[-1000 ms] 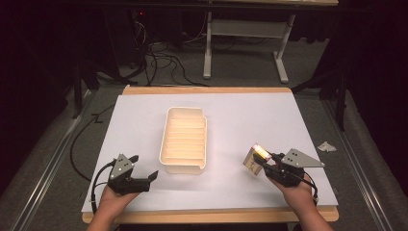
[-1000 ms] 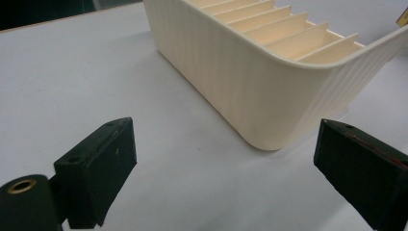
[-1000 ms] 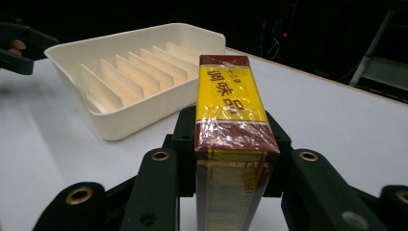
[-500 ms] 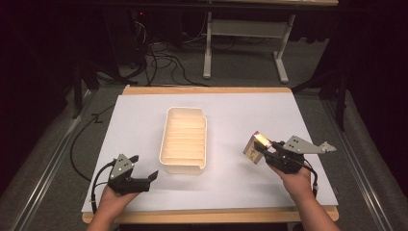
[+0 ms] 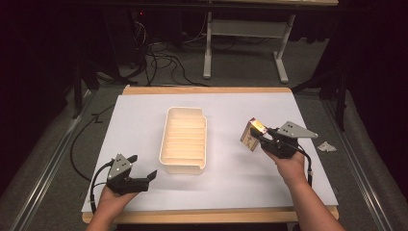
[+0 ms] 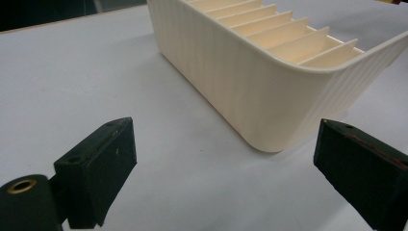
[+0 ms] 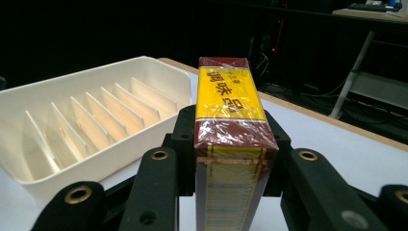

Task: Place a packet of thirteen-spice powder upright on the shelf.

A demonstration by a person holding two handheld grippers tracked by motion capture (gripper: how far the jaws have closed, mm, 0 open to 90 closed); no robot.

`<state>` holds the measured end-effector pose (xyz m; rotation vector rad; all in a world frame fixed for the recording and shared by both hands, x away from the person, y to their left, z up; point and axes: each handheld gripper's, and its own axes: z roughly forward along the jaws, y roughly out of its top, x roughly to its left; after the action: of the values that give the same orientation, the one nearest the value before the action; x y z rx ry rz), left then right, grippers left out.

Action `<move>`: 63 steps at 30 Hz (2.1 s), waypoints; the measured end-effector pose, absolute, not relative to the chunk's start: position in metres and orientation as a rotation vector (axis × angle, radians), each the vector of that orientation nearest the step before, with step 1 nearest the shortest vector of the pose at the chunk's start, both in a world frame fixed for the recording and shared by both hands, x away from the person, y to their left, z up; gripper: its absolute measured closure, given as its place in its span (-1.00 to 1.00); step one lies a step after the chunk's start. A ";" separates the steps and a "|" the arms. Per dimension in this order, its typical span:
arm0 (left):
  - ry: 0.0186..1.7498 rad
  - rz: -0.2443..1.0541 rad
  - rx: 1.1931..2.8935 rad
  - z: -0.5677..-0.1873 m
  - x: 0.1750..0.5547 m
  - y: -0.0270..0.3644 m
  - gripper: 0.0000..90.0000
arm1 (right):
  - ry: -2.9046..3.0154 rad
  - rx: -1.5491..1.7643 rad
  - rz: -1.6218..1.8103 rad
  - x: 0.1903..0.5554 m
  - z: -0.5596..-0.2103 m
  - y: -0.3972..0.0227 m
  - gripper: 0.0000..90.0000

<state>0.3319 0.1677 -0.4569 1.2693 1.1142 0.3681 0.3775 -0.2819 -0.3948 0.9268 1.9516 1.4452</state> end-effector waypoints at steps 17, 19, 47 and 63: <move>1.112 0.365 1.239 -0.454 0.328 0.173 -0.81 | 2.023 0.871 1.510 0.413 -0.390 -0.262 0.54; 1.108 0.360 1.235 -0.453 0.327 0.174 -0.81 | 2.047 0.847 1.526 0.417 -0.388 -0.256 0.54; 1.122 0.377 1.203 -0.453 0.324 0.178 -0.82 | 2.218 0.574 1.677 0.422 -0.375 -0.188 0.54; 1.121 0.372 1.199 -0.452 0.323 0.181 -0.82 | 2.288 0.474 1.745 0.408 -0.372 -0.158 0.54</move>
<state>0.3233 0.1813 -0.4518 1.1988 1.1213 0.3722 0.4079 -0.1575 -0.3719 0.4745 2.2885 1.7449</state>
